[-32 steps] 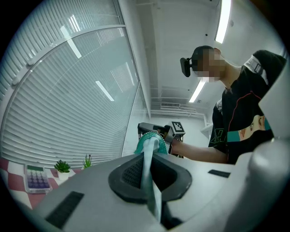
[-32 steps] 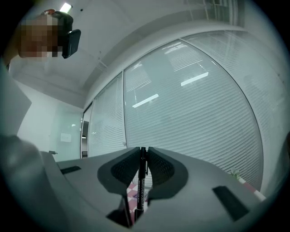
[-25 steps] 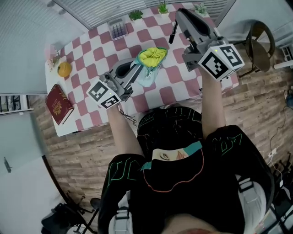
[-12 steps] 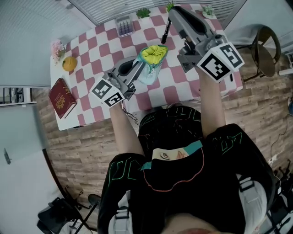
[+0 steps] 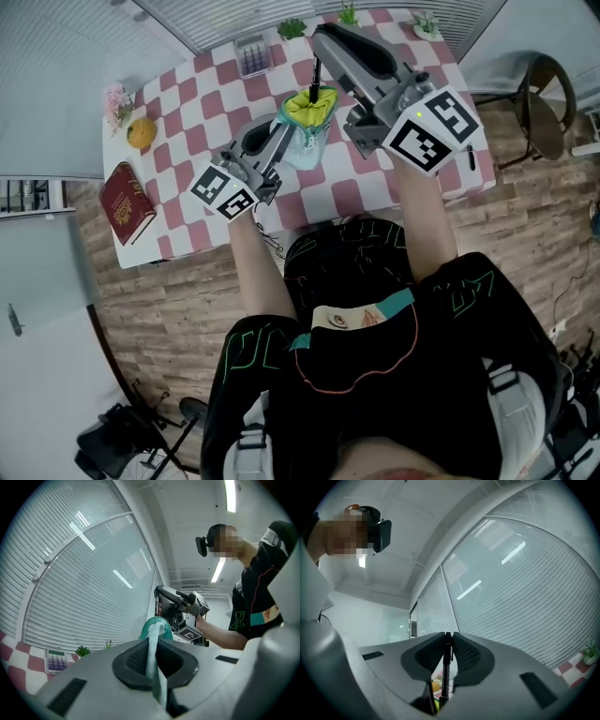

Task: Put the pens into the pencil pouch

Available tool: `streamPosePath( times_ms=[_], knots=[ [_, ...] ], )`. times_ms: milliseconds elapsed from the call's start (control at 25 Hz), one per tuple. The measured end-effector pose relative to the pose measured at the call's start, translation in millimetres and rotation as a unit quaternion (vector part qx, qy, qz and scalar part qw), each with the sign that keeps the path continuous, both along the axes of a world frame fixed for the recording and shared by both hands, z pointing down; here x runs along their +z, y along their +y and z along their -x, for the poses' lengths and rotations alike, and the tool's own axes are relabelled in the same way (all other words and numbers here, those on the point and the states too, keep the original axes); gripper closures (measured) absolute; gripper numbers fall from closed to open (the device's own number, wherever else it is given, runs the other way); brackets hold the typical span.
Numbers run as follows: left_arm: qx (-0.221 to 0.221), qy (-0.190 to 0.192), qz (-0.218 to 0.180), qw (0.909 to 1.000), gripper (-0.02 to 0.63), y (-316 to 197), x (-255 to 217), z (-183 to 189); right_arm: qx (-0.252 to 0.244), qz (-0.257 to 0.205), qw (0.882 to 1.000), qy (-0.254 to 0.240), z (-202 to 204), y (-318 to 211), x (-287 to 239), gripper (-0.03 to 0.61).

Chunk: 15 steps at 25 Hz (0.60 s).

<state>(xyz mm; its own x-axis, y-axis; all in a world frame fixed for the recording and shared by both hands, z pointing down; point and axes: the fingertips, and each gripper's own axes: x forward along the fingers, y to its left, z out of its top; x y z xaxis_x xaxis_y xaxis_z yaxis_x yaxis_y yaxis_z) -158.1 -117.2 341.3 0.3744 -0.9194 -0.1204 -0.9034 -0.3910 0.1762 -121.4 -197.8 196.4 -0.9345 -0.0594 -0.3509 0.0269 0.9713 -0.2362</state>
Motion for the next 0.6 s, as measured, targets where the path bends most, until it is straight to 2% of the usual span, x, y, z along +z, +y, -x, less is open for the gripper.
streamPosePath(
  times_ms=[600],
  knots=[
    [0.005,0.002,-0.009,0.9999,0.614,-18.7,-6.0,-8.5,-0.013,-0.002,1.0,0.025,14.2,3.3,29.9,0.518]
  ],
)
